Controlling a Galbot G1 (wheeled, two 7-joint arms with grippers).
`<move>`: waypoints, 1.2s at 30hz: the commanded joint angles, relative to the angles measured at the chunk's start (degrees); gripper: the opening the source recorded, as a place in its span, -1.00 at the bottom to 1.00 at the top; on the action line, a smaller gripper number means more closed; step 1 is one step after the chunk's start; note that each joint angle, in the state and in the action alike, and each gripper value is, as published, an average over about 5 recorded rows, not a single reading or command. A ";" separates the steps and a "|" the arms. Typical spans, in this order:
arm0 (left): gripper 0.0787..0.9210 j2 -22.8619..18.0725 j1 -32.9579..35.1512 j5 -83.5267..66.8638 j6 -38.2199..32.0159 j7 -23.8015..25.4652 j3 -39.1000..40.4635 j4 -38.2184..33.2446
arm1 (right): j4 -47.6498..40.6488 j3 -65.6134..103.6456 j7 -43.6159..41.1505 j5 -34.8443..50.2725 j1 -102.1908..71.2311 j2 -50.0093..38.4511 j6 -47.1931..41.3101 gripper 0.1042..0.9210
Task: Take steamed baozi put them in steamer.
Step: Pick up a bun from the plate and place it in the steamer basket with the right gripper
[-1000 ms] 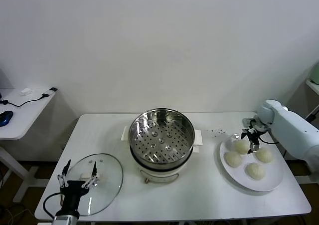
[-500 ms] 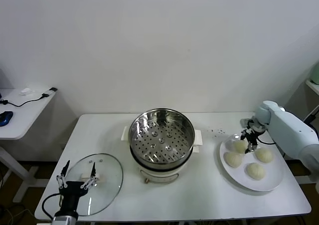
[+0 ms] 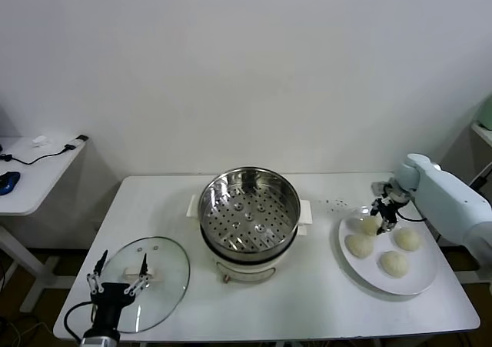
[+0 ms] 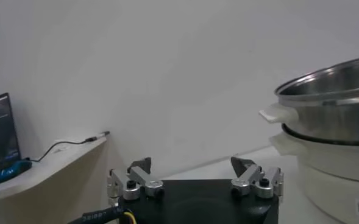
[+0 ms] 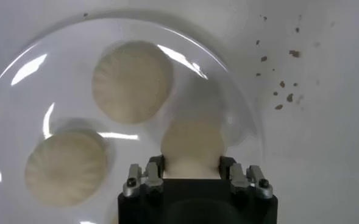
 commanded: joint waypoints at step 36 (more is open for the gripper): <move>0.77 1.11 2.36 -0.17 -0.39 0.05 -0.04 -0.79 | 19.67 -22.47 5.21 -14.79 20.57 30.17 35.83 0.16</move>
